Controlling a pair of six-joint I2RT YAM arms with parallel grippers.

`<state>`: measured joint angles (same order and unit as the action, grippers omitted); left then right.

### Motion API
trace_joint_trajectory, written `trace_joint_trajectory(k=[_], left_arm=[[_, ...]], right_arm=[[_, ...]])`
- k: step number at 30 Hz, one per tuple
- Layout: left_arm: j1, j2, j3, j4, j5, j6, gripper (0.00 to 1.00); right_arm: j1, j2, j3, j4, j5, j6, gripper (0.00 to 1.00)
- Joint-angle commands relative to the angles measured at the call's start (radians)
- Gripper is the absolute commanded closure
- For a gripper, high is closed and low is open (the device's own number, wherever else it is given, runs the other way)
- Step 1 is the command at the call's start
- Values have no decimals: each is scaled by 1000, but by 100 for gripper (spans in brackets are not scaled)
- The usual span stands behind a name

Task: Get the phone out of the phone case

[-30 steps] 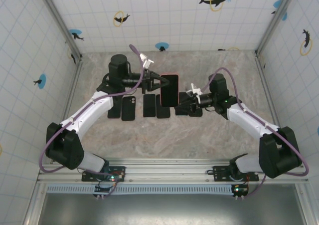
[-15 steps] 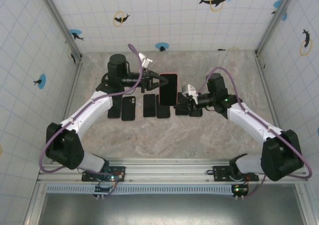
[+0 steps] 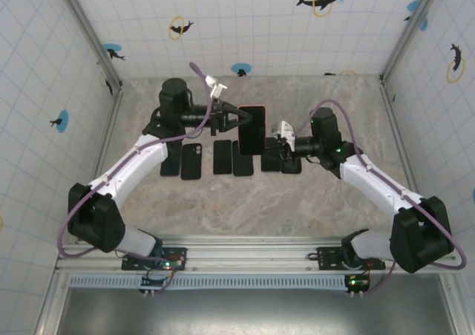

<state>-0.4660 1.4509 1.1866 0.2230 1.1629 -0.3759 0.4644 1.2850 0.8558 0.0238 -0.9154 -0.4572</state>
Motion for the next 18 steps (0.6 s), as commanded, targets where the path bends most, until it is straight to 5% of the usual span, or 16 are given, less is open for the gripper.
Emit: trace_joint_trajectory(k=[1, 13, 18], left_arm=[[-24, 14, 19, 38, 13, -59, 100], [-25, 10, 6, 88, -117, -127, 100], [-23, -4, -47, 222, -276, -298, 100]], right_arm=[[0, -56, -32, 256, -43, 102, 80], [-8, -53, -134, 553, -99, 419, 70], [-12, -43, -176, 710, -55, 676, 67]])
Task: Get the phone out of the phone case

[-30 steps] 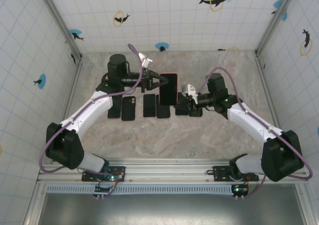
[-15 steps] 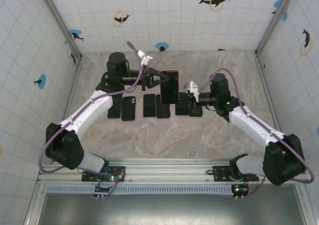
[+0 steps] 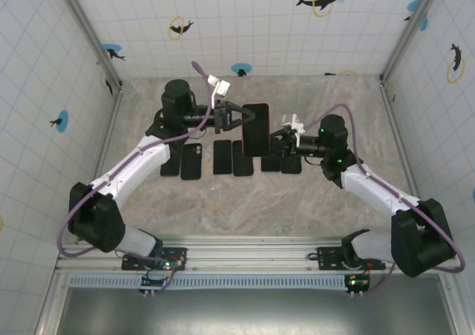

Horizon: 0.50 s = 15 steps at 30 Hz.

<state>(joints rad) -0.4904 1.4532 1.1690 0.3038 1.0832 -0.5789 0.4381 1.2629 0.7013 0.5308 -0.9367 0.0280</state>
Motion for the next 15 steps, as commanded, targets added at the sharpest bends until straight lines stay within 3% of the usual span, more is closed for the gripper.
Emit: trace_joint_trajectory(k=[1, 11, 15], left_arm=[[1, -9, -42, 183, -216, -139, 100], [0, -33, -152, 366, -432, -492, 100], [0, -18, -180, 422, -463, -592, 100]], right_arm=[[15, -19, -32, 234, -15, 243, 66], [21, 32, -156, 711, 191, 949, 62], [60, 46, -170, 788, 267, 1090, 62]])
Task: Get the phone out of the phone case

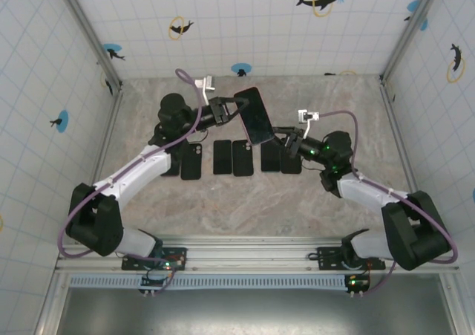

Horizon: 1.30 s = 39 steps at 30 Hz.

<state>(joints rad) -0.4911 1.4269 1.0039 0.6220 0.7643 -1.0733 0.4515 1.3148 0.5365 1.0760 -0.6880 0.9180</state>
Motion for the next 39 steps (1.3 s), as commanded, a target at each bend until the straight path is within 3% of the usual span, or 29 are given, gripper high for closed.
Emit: trace_joint_trajectory(k=[1, 11, 22, 29, 37, 39], left_arm=[[0, 15, -17, 118, -146, -116, 100], [-18, 64, -19, 159, -145, -226, 100], [-18, 92, -19, 160, -117, -244, 100], [-12, 124, -37, 190, -135, -275, 76], [-11, 163, -37, 193, -145, -294, 69], [-12, 169, -37, 181, -152, -291, 63]], right_arm=[[58, -7, -6, 240, 35, 214, 62], [105, 15, -25, 248, 206, 393, 73], [99, -1, -43, 196, 264, 385, 93], [90, -8, -68, 217, 284, 398, 99], [79, -25, -98, 224, 346, 420, 100], [75, -29, -101, 221, 356, 420, 100]])
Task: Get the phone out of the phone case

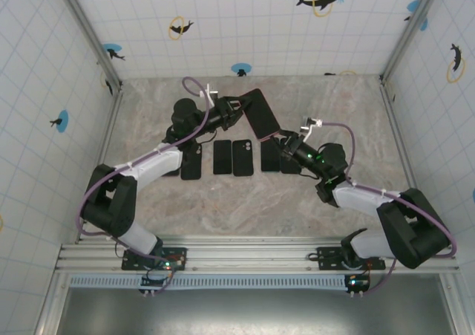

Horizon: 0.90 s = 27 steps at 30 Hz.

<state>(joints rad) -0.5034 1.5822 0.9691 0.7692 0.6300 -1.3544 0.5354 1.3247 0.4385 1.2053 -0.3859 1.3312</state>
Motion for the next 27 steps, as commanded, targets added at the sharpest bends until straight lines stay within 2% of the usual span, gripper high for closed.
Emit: trace_joint_trajectory(k=[1, 5, 10, 17, 27], left_arm=[[0, 15, -1, 18, -22, -3, 59], [0, 18, 0, -33, -40, 11, 44], [-6, 2, -10, -46, -63, 10, 37], [-52, -63, -69, -65, -128, 11, 35], [-206, -154, -134, -32, -281, -16, 35]], right_arm=[[-10, -41, -6, 88, 61, 6, 100], [-17, -44, -14, 84, 87, 4, 100], [-22, -47, -14, 60, 133, -47, 100], [-22, -11, -4, 95, 204, -84, 100], [10, 2, 17, 70, 370, -209, 100]])
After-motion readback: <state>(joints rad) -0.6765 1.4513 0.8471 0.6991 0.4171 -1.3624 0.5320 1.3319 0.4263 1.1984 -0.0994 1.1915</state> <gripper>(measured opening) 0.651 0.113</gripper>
